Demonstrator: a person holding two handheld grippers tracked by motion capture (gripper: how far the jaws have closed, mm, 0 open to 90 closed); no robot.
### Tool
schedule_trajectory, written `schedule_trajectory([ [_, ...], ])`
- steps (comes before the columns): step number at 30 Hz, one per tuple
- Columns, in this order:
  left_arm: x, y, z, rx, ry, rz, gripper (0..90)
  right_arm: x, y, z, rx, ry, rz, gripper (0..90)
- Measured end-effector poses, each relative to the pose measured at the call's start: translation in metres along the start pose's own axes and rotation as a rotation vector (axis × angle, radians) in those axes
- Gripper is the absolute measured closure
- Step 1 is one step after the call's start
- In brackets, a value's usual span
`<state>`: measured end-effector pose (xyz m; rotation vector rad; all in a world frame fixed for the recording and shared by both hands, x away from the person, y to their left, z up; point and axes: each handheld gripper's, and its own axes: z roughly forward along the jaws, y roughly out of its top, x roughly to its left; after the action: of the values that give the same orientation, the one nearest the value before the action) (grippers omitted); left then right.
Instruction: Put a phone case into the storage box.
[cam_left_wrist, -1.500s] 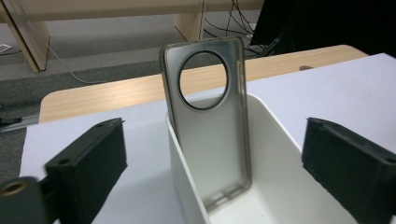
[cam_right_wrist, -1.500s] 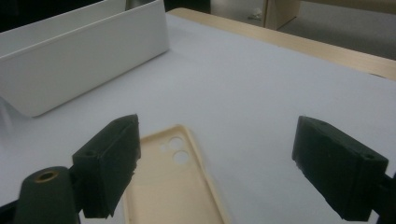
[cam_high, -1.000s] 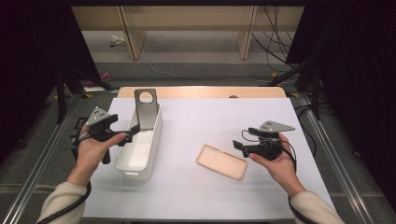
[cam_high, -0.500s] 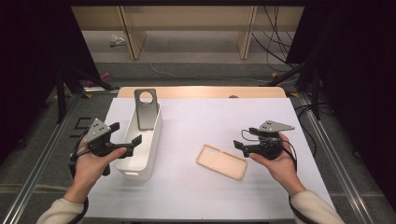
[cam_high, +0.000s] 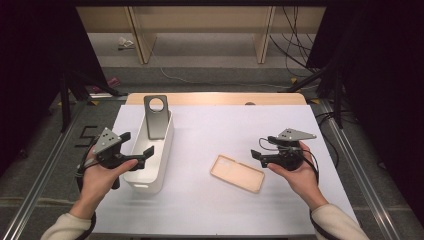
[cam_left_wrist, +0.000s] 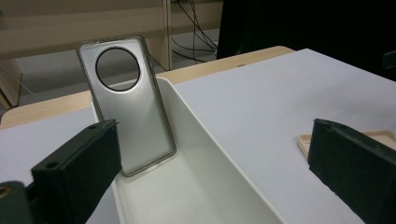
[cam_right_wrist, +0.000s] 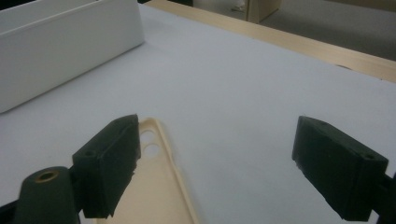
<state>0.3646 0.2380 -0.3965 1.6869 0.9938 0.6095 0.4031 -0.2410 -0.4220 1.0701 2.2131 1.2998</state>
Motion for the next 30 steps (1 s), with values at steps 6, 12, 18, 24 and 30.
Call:
schedule_trajectory([
  [6,-0.003,-0.001,0.001,0.006,-0.008,0.003,2.8,-0.004,-0.002,0.003,0.087,-0.031,0.004,40.9],
  [12,-0.003,0.000,0.002,0.007,-0.004,0.002,3.4,-0.007,-0.004,0.005,0.262,-0.032,-0.023,84.5],
  [18,-0.002,-0.003,0.003,0.018,-0.002,-0.003,3.7,-0.007,-0.009,0.020,0.452,-0.032,-0.057,90.0],
  [24,-0.001,-0.002,0.003,0.018,0.002,-0.001,4.0,-0.005,-0.015,0.033,0.563,-0.064,-0.080,90.0],
  [30,0.000,-0.004,0.004,0.027,0.005,-0.002,4.1,-0.003,-0.020,0.037,0.635,-0.058,-0.087,90.0],
])
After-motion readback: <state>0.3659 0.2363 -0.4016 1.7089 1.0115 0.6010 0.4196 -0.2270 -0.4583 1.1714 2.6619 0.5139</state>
